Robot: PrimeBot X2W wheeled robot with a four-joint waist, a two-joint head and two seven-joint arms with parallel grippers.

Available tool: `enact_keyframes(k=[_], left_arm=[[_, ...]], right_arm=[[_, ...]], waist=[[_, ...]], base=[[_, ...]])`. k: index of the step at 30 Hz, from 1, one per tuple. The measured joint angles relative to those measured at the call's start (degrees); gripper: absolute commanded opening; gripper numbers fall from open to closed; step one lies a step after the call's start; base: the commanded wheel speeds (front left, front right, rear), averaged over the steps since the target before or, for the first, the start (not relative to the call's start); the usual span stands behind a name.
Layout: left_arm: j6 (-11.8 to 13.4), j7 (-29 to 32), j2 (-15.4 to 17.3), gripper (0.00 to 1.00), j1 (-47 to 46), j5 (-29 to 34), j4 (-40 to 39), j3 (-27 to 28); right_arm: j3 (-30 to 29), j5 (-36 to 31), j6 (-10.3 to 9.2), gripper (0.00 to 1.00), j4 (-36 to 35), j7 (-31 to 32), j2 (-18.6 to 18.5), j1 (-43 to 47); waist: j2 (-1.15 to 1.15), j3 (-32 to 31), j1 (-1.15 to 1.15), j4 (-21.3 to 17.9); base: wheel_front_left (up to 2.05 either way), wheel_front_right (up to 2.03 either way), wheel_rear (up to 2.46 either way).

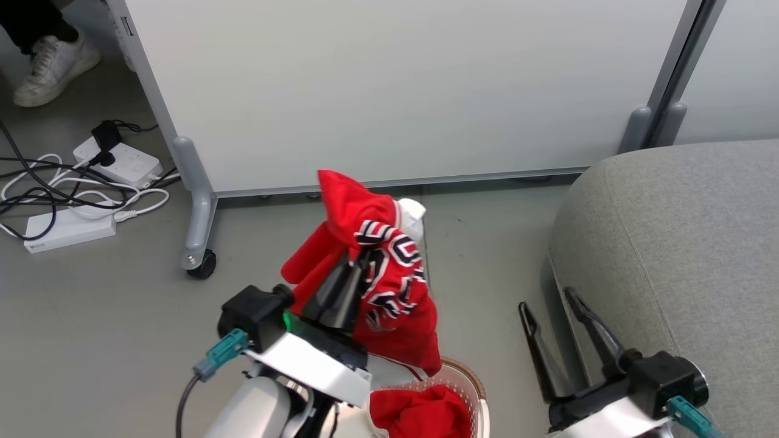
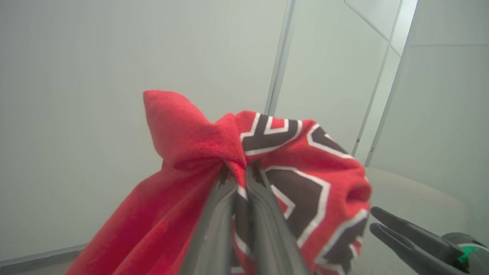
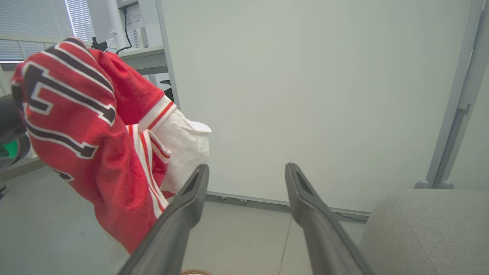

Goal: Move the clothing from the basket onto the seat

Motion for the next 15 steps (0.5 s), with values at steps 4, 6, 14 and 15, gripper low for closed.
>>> enact_keyframes(k=[4,6,14,15], left_arm=[[0.0,0.0,-0.1,0.0,-0.7,-1.0,-0.2,-2.9],[0.0,0.0,-0.1,0.0,-1.1,-1.1,0.2,-4.2],[0.0,0.0,-0.1,0.0,-2.1,-2.5,1.2,-7.0],[-0.1,0.0,-0.1,0.0,-2.1,-2.5,1.4,-7.6]], right_arm=[[2.1,0.2,0.0,1.0,-0.4,0.0,-0.1,0.1],[4.2,0.4,0.0,1.0,-0.5,0.0,-0.1,0.1],[11.8,1.7,0.01,1.0,0.2,0.0,-2.3,-0.2],[12.4,1.7,0.01,1.0,0.4,0.0,-2.5,-0.5]], waist=[[0.0,-0.3,0.0,0.0],[0.0,-0.4,0.0,-0.2],[0.0,-1.2,0.0,-1.4],[0.0,-1.2,0.0,-1.4]], base=[[0.0,0.0,0.0],[0.0,0.0,0.0],[0.0,0.0,0.0],[0.0,0.0,0.0]])
